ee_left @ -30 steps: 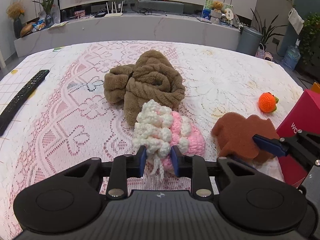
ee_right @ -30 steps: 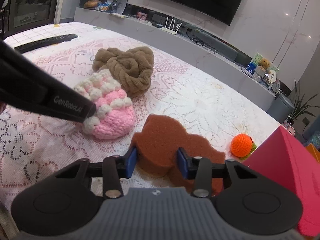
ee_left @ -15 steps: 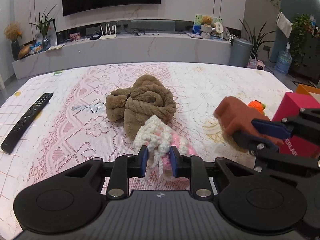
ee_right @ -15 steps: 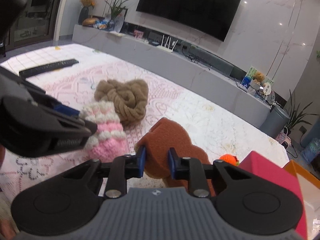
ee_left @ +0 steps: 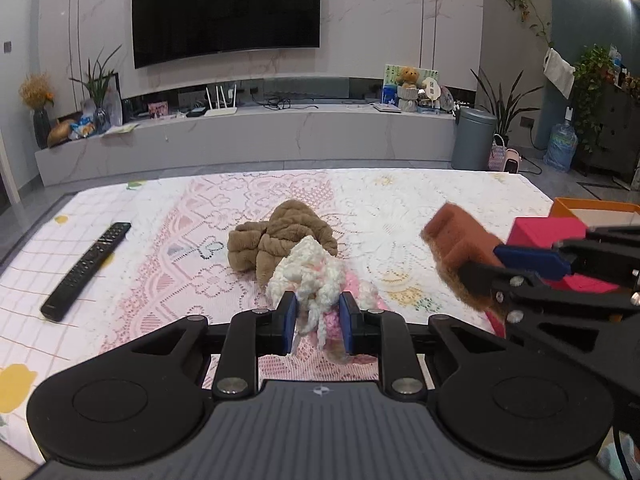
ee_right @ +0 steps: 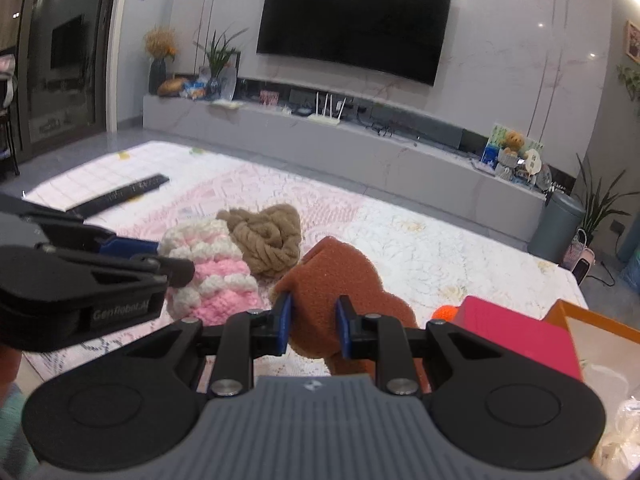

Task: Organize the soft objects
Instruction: 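Lift the knitted item and sponge and carry them over the box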

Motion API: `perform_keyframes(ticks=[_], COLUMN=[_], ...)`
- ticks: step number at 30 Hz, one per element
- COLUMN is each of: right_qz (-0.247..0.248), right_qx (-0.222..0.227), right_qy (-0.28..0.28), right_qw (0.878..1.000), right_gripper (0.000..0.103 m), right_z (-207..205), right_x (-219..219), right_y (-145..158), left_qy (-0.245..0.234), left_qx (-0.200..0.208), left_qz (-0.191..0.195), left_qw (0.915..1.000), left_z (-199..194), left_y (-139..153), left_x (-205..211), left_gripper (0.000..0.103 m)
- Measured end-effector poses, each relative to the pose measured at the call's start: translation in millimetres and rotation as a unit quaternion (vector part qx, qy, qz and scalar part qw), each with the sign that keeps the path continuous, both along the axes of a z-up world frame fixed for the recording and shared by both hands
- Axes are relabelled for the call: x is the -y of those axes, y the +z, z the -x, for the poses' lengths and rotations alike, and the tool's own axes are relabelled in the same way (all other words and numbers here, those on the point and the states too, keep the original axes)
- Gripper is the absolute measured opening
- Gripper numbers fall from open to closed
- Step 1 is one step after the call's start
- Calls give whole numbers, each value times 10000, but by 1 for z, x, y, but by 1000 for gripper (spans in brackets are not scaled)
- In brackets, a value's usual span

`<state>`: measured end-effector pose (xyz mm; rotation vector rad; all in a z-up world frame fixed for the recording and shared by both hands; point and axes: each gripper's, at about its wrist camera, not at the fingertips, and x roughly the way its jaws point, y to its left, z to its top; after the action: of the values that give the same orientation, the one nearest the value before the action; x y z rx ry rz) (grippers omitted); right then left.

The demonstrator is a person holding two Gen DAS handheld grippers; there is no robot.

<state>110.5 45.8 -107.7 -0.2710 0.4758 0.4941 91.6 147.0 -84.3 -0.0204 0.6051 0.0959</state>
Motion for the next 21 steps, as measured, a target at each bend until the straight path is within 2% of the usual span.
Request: perform_keyframes(ticks=[8,21], right_qz=[-293,-524], right_qx=[451,1065], right_qy=[10,-441], right_qw=[9986,9920], right_gripper=[22,22], right_z=[38,74], right_x=[20,83], right_y=[33,68], left_qy=[-25,-496], left_qx=[40,656], left_qz=[-162,-317], left_qw=[9999,9961], left_z=[19,41], left_y=[17,57], left_x=[17,66], left_gripper=[25,25])
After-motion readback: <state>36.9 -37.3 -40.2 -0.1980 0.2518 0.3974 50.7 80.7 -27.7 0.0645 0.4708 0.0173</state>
